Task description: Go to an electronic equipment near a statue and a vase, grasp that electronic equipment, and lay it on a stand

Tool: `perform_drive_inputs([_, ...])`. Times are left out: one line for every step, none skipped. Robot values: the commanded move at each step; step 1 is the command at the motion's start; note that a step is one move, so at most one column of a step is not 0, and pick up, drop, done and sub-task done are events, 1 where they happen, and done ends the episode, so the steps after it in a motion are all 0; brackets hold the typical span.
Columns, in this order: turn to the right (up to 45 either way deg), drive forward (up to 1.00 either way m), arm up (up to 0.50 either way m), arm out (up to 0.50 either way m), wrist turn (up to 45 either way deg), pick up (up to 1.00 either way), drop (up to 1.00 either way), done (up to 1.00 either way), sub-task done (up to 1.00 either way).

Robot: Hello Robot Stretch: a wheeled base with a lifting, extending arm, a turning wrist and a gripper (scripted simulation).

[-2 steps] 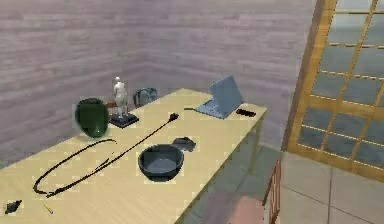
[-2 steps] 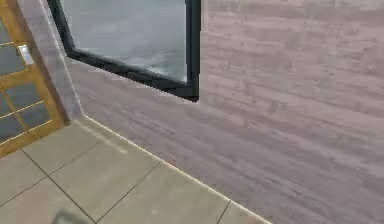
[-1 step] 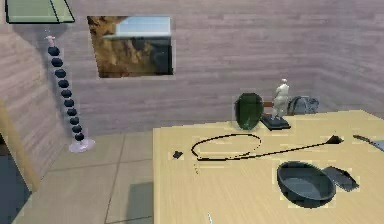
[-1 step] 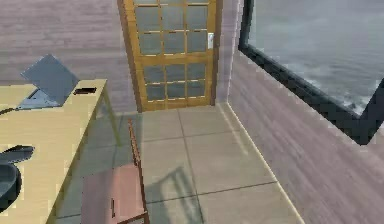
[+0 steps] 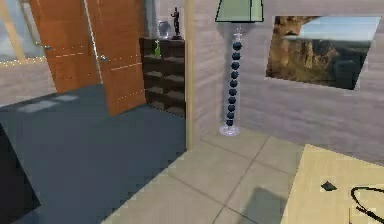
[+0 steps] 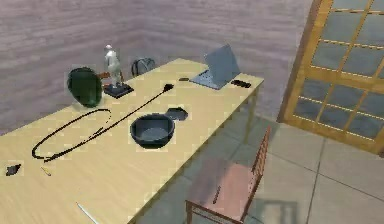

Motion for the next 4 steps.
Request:
perform_drive_inputs([45.0, 0.0, 0.0, 0.0, 0.0, 0.0, 0.0, 0.0, 0.0])
perform_drive_inputs([45.0, 0.0, 0.0, 0.0, 0.0, 0.0, 0.0, 0.0, 0.0])
perform_drive_inputs([45.0, 0.0, 0.0, 0.0, 0.0, 0.0, 0.0, 0.0, 0.0])
perform_drive_inputs([9.0, 0.0, 0.0, 0.0, 0.0, 0.0, 0.0, 0.0, 0.0])
